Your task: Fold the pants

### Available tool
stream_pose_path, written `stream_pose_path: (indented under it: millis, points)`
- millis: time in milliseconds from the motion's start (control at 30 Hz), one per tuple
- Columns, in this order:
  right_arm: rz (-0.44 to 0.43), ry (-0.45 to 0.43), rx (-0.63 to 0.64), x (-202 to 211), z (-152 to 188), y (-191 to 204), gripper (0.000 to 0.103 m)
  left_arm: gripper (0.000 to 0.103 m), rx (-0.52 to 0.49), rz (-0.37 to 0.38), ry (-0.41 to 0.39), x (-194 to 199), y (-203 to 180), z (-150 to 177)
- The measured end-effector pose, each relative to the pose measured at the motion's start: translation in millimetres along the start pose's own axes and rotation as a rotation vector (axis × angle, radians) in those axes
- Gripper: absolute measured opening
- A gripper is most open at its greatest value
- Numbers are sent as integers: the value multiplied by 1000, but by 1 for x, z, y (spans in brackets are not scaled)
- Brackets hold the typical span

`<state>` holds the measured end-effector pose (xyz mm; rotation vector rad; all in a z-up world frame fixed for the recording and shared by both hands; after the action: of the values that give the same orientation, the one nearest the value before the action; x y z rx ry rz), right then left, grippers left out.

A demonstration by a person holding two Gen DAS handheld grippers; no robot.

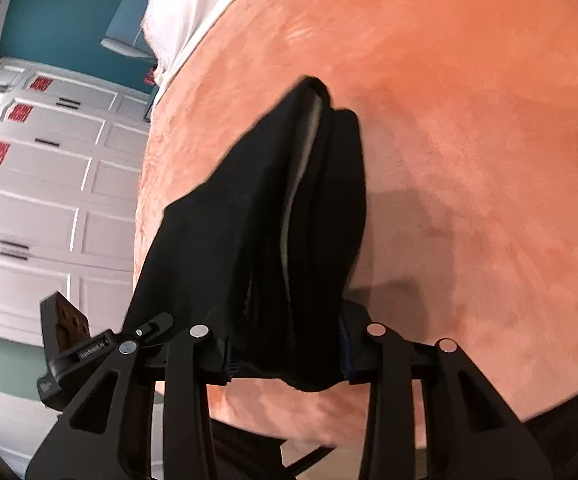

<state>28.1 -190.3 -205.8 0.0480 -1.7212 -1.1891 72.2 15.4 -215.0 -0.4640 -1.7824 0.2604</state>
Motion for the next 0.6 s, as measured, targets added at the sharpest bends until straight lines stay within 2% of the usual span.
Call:
stream_pose_path:
  millis: [133, 267, 333, 433, 600]
  points:
    - [-9, -9, 62, 30, 22, 18, 35, 28, -101, -70, -42, 36, -21, 4]
    - [-51, -49, 138, 59, 38, 53, 35, 28, -192, -139, -109, 71, -45, -9]
    - [-84, -85, 185, 81, 44, 74, 35, 27, -232, -164, -161, 94, -63, -20]
    - [-128, -144, 245, 102, 45, 106, 35, 27, -264, -177, -238, 127, -69, -31]
    - [-223, -257, 340, 142, 34, 164, 35, 27, -326, -211, -396, 187, -91, -64]
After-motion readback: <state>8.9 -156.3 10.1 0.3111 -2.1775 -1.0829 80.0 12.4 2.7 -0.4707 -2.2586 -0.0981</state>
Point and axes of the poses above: each gripper's, at about its wrist camera, not at the fingertips, and x roughly against the way its jaws point, y to its left, z to its underside, the point moved 9 cm from there along -x, roughly the way its jaws point, and after that the axes turned 14 degrees about -x, right-handed, at the moved point
